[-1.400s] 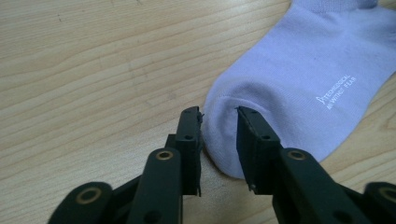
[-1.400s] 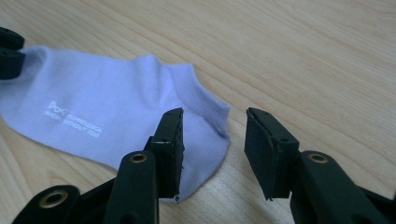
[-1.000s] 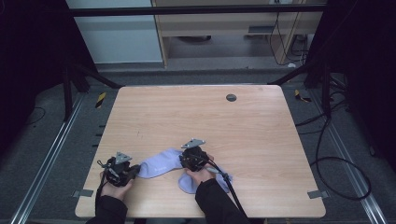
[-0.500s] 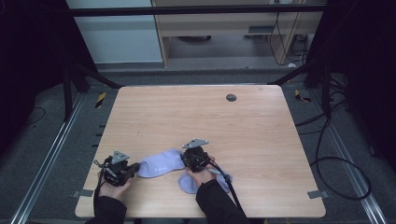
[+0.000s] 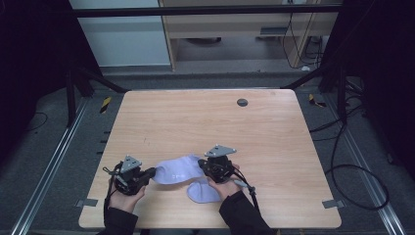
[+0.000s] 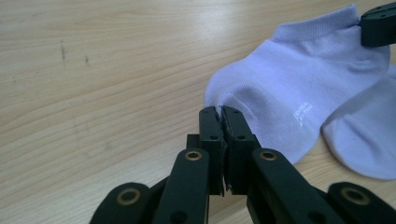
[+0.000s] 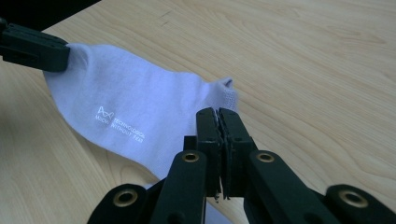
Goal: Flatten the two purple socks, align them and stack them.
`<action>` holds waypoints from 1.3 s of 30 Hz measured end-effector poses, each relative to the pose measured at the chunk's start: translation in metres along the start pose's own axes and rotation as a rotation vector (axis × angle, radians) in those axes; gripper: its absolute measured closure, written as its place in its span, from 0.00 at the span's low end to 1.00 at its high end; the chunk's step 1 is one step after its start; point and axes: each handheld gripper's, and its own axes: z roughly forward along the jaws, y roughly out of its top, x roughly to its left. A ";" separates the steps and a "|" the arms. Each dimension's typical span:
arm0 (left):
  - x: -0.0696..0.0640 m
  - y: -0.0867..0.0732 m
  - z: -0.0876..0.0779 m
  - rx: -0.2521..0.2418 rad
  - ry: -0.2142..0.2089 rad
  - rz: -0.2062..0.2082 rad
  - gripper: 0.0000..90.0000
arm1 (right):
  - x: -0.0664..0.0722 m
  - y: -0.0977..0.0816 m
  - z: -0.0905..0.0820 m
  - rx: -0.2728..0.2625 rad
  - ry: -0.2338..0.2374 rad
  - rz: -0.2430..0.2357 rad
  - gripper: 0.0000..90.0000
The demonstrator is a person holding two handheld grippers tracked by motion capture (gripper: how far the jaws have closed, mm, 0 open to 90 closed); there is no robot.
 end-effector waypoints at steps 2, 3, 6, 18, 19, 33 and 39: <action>-0.005 0.002 0.000 -0.005 -0.008 0.003 0.97 | -0.004 -0.001 -0.009 -0.005 -0.005 0.000 0.98; -0.007 0.003 0.000 -0.003 -0.014 0.008 0.97 | -0.006 -0.002 -0.013 -0.007 -0.005 0.002 0.98; -0.016 0.006 0.001 -0.009 -0.029 0.014 0.97 | -0.011 -0.006 -0.023 -0.007 -0.006 0.003 0.99; -0.054 0.016 0.014 0.019 -0.105 0.088 0.97 | -0.026 -0.027 -0.068 -0.014 -0.038 -0.004 0.99; -0.057 0.016 0.016 0.022 -0.111 0.092 0.97 | -0.027 -0.029 -0.071 -0.015 -0.039 0.001 0.99; -0.079 0.015 0.034 0.069 -0.147 0.129 0.97 | -0.036 -0.055 -0.096 -0.006 -0.055 0.027 0.99; -0.080 0.011 0.037 0.091 -0.150 0.137 0.97 | -0.035 -0.061 -0.095 0.010 -0.055 0.027 0.98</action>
